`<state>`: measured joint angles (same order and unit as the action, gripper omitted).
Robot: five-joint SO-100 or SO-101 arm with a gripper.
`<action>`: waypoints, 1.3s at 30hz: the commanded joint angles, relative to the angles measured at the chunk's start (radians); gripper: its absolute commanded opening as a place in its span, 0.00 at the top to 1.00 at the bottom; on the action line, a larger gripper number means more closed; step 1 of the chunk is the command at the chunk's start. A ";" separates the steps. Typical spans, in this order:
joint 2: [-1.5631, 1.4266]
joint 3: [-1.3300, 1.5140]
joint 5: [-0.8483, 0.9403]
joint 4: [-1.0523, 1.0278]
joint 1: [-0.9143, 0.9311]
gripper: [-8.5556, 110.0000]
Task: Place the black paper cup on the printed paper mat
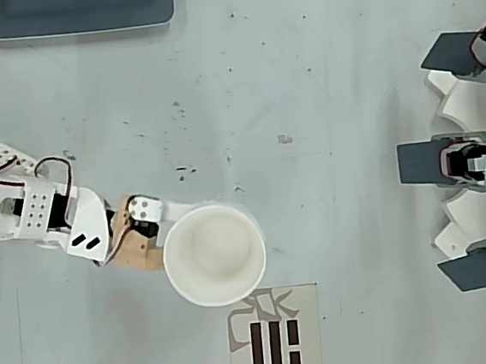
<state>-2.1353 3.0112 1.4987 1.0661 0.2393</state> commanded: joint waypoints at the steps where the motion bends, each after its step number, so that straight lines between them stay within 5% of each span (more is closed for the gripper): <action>1: -0.009 -0.011 -0.014 0.026 0.055 0.84; 39: 0.762 -0.653 -0.023 0.239 0.284 0.84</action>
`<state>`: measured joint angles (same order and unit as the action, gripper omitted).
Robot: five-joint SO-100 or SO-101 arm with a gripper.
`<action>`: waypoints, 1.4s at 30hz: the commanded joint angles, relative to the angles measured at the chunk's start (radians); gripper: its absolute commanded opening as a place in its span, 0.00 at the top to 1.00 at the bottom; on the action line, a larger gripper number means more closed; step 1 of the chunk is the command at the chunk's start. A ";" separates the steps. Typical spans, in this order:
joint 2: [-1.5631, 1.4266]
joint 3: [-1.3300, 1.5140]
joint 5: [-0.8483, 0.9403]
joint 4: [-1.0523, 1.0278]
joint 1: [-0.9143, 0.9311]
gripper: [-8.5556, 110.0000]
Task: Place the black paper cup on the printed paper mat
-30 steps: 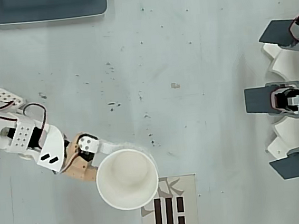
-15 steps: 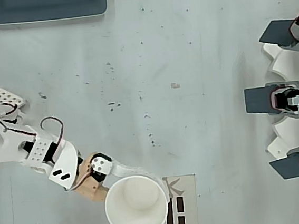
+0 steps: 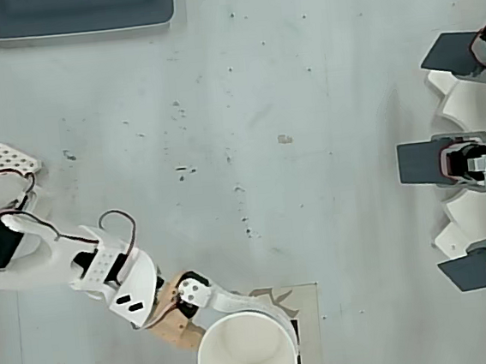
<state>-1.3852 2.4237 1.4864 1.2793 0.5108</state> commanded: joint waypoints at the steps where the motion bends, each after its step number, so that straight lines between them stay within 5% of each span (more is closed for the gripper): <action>1: 0.032 -0.086 -0.011 0.026 0.012 0.85; 42: 0.506 -0.489 -0.026 0.041 0.032 0.82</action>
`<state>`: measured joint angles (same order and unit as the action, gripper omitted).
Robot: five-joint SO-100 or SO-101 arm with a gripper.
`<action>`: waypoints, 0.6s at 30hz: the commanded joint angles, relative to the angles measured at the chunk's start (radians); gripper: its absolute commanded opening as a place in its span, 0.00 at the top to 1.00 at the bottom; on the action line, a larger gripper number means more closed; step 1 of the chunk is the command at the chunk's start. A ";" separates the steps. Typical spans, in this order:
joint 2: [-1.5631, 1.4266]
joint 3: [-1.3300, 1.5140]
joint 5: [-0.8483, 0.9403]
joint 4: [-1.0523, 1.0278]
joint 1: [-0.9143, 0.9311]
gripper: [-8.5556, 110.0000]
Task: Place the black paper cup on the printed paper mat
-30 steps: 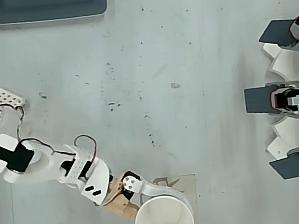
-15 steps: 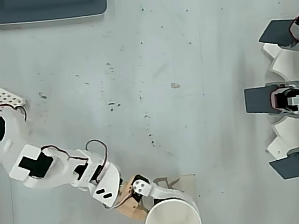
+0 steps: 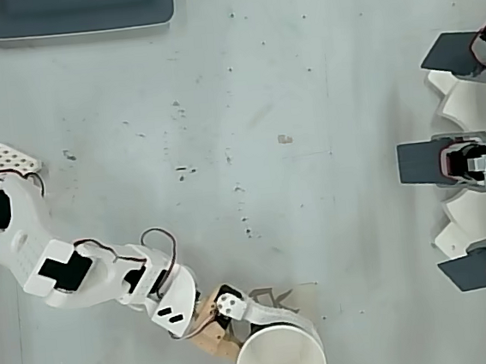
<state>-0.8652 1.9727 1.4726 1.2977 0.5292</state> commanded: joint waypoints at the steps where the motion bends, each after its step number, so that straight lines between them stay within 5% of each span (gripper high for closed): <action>1: -0.014 -0.038 -0.014 0.023 0.015 0.81; 18: -0.066 -0.020 0.014 -0.032 0.114 0.51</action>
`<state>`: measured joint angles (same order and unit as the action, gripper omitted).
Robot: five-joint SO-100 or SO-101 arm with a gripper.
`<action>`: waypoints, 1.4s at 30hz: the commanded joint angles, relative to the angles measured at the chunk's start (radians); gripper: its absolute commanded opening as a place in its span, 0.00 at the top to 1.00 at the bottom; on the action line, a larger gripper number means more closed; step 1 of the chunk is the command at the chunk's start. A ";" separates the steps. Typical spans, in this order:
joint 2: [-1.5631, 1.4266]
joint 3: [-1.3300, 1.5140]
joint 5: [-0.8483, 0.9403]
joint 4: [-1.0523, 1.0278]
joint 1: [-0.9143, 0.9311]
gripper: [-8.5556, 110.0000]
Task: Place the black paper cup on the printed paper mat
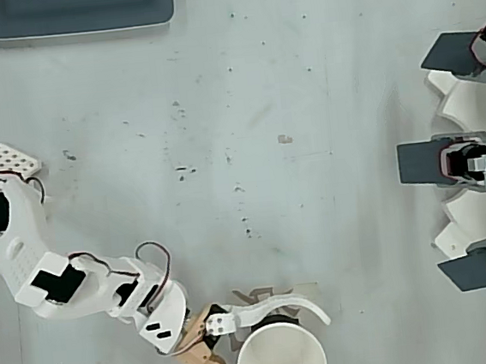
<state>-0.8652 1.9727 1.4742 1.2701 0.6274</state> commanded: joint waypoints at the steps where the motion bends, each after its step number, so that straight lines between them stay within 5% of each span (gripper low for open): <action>1: -0.075 -0.014 0.018 -0.005 0.018 0.49; 21: -0.445 0.436 0.035 -0.025 0.029 0.40; 42: -0.983 0.963 0.044 0.089 0.015 0.50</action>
<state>-1.7564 2.9146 1.5110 1.3238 0.6473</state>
